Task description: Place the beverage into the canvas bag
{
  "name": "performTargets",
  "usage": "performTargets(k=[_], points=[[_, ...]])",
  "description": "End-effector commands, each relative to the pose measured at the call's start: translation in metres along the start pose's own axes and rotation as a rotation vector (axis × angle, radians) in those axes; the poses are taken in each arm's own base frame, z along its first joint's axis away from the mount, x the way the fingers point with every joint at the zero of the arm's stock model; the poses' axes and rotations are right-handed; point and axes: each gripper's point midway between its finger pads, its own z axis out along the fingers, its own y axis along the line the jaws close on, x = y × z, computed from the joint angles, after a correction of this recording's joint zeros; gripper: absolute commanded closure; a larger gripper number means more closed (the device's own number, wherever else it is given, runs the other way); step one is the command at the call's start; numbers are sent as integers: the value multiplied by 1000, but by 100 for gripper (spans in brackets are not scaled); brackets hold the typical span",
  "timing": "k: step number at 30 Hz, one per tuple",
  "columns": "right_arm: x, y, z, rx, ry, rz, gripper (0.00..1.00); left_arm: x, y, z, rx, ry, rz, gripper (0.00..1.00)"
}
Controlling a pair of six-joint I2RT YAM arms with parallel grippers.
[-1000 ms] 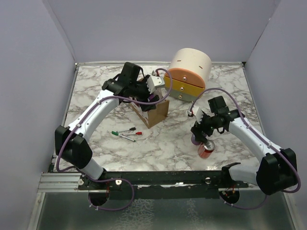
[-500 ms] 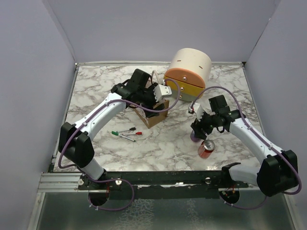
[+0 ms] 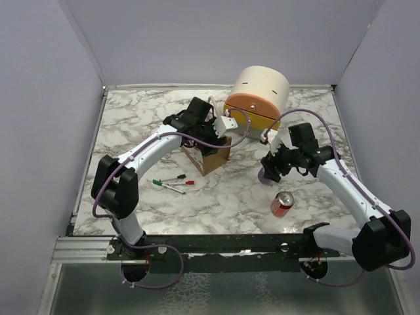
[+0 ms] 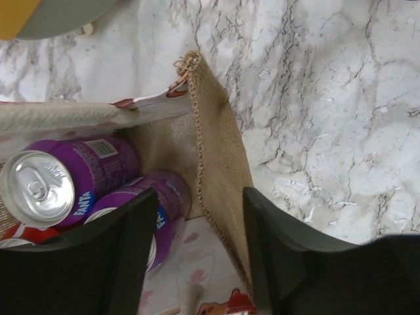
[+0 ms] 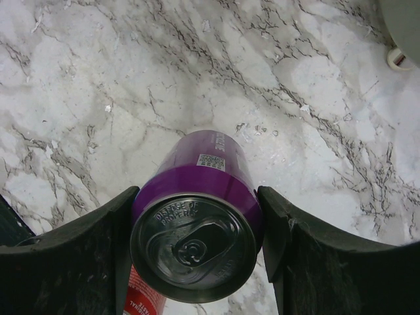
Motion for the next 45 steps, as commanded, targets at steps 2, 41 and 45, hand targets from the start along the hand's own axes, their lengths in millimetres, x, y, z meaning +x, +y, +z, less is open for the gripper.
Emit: performTargets(k=[2, 41, 45], points=[[-43, -25, -24, 152, -119, -5, 79, -9, -14, 11, 46, -14, 20, 53], [-175, 26, -92, -209, -451, -255, 85, -80, -171, -49, 515, -134, 328, 37], [-185, 28, -106, -194, -477, -282, 86, -86, -162, -72, 493, -138, 372, 35]])
